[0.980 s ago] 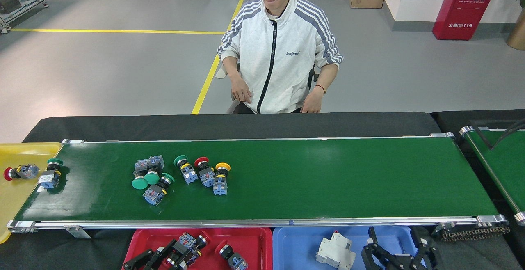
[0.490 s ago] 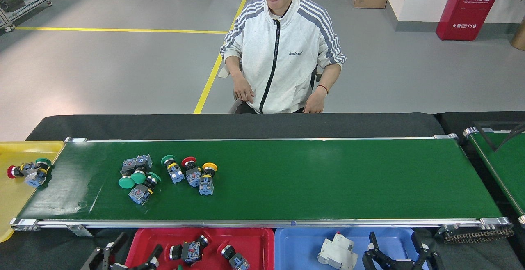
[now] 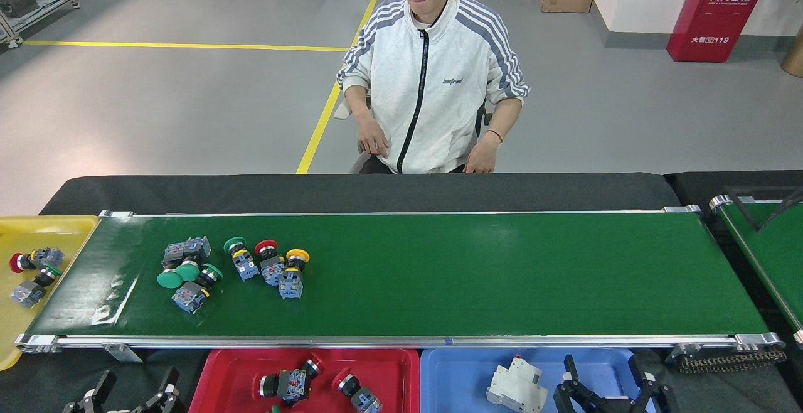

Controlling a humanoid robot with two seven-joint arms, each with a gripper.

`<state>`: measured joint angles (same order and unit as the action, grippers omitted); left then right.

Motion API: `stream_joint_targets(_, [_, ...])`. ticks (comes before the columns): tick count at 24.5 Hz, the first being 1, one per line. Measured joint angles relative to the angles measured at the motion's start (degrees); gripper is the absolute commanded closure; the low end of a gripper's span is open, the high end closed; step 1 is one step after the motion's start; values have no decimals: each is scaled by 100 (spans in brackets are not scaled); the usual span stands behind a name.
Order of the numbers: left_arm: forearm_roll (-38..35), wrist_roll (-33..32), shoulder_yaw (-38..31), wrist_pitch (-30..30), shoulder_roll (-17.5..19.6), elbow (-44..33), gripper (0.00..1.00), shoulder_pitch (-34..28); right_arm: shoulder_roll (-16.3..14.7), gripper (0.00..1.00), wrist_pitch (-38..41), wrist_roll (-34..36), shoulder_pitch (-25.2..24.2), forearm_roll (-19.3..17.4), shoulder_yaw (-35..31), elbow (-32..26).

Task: Pick switch part from conveyor to tray

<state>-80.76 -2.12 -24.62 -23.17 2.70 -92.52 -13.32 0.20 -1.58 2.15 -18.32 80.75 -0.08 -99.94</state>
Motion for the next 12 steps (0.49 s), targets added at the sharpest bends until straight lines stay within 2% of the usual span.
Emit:
stream_joint_targets(7, [-632,10,48,92,134,1202,0,1452,0,1,12,1,4,0,24,-1])
stream_joint_targets(12, [-735,102,167,120,441,2388,0,2233,-1,1,19,2,12,0,26,-1])
